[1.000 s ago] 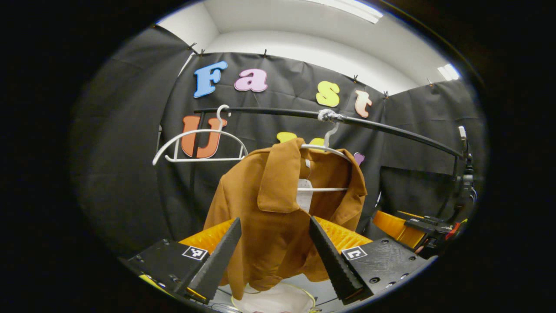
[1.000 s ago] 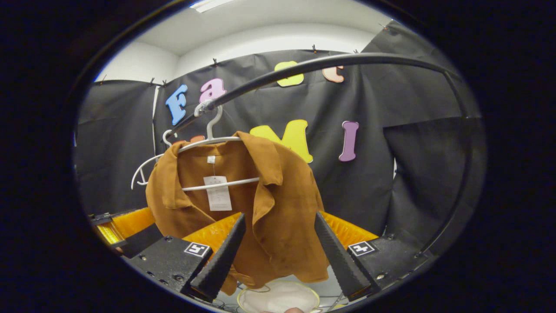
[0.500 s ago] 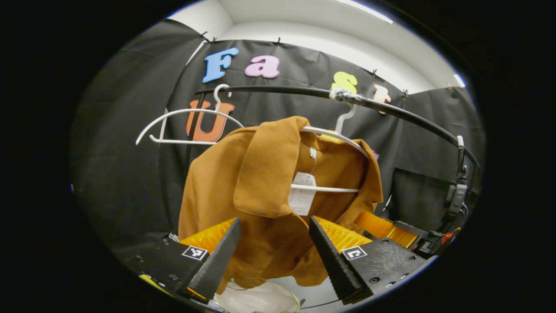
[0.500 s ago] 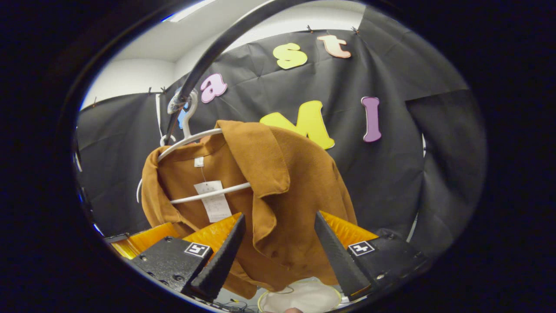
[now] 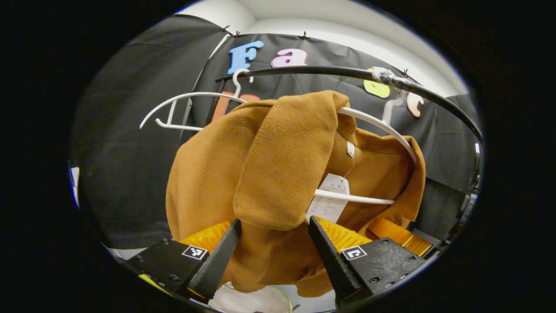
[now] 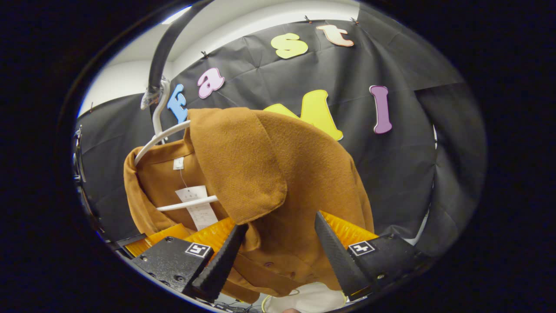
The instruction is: Grasp the clothes on the hanger with both hands and then place them into the laundry hamper below.
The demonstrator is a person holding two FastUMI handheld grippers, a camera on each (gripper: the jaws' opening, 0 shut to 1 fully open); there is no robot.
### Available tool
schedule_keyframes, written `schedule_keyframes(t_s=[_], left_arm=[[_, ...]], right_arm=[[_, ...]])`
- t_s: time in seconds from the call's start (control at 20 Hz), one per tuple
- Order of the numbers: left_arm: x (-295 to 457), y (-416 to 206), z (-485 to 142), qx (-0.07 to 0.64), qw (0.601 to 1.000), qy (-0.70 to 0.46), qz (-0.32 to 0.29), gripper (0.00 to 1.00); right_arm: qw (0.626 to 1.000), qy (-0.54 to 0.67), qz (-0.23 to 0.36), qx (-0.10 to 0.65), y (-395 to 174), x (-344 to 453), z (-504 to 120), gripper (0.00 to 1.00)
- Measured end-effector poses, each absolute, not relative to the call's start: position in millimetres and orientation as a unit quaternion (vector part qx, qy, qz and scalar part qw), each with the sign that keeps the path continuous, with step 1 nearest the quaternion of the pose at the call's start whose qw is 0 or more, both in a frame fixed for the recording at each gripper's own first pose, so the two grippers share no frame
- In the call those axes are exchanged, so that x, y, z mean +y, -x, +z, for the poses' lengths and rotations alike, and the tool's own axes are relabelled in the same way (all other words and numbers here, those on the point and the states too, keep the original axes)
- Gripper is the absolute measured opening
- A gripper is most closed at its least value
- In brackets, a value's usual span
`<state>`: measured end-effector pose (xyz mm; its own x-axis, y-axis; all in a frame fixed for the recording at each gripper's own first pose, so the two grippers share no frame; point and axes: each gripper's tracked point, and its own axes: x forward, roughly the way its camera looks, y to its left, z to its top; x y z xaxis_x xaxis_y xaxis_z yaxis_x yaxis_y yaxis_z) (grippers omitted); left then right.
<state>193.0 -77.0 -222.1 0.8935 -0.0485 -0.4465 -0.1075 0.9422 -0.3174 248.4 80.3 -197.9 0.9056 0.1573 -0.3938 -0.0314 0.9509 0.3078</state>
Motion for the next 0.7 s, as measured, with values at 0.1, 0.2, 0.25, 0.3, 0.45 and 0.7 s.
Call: schedule_keyframes(t_s=[0.1,0.2,0.25,0.3,0.45,0.7], left_arm=[[-75,-197,-226,0.227,0.960,0.163,0.024,0.96],[-76,-200,-228,0.221,0.962,0.156,0.035,0.88],[-76,-202,-229,0.219,0.963,0.153,0.041,1.00],[-75,-205,-232,0.219,0.963,0.148,0.045,1.00],[-79,-208,-237,0.228,0.962,0.148,0.028,0.68],[-70,-208,-240,0.229,0.963,0.139,0.028,0.02]], right_arm=[[0.965,-0.145,0.046,0.215,-252,80,-200,0.99],[0.966,-0.140,0.040,0.213,-259,78,-202,0.98],[0.967,-0.139,0.035,0.212,-260,76,-202,0.98],[0.967,-0.138,0.031,0.211,-262,74,-202,0.94],[0.966,-0.127,0.020,0.224,-261,70,-209,0.87],[0.966,-0.125,0.018,0.224,-265,64,-207,0.65]])
